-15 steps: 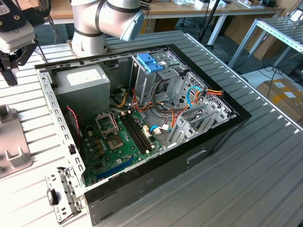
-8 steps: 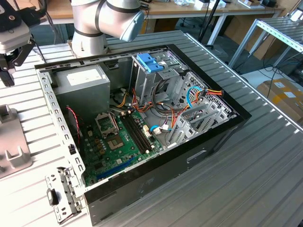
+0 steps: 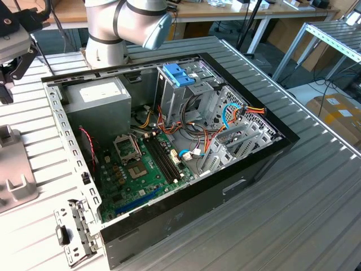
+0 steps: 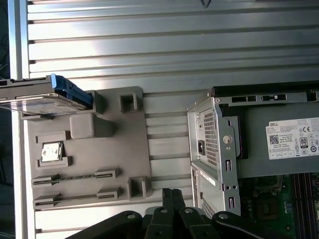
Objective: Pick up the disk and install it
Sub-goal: 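Reach for the disk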
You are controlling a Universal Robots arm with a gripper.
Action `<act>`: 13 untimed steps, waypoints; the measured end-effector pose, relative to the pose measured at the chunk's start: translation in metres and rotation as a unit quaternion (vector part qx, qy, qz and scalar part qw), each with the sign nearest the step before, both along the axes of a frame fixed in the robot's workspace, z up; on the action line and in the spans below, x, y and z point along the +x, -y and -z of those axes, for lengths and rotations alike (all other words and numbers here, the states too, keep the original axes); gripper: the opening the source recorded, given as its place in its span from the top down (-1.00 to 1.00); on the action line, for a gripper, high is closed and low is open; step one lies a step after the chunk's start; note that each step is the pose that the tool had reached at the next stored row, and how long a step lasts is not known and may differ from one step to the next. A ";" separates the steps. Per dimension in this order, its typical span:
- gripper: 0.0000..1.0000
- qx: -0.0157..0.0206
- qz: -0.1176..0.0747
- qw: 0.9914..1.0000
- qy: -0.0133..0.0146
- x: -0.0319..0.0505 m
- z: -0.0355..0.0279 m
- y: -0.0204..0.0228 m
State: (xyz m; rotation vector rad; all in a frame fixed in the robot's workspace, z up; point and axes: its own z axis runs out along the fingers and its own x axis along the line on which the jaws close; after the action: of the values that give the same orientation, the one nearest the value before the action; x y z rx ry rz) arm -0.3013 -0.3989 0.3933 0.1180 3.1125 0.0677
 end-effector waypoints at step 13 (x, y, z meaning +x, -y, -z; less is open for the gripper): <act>0.79 0.000 0.000 1.000 0.000 -0.0084 0.0003 -0.0008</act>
State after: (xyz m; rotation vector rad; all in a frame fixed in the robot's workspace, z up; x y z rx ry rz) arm -0.3097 -0.3982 0.3929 0.1180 3.1125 0.0677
